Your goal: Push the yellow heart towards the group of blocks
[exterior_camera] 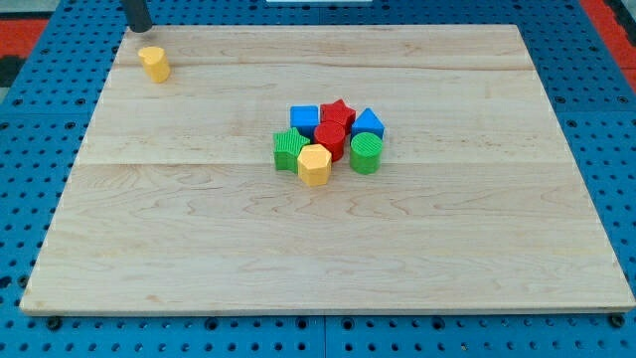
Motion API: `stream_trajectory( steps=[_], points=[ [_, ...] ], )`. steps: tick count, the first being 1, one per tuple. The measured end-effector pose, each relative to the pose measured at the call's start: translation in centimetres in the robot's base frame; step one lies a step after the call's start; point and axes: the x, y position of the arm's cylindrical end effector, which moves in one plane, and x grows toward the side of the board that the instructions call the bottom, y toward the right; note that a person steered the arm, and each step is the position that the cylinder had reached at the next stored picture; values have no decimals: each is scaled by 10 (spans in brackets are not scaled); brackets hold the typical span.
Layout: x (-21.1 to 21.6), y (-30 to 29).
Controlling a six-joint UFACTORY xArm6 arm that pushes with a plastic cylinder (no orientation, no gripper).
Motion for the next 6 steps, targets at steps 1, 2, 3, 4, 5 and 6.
stream_trajectory(
  steps=[1,2,3,4,5,6],
  points=[
    [8,-37],
    [8,-32],
    [26,-4],
    [32,6],
    [71,20],
    [136,48]
  ],
)
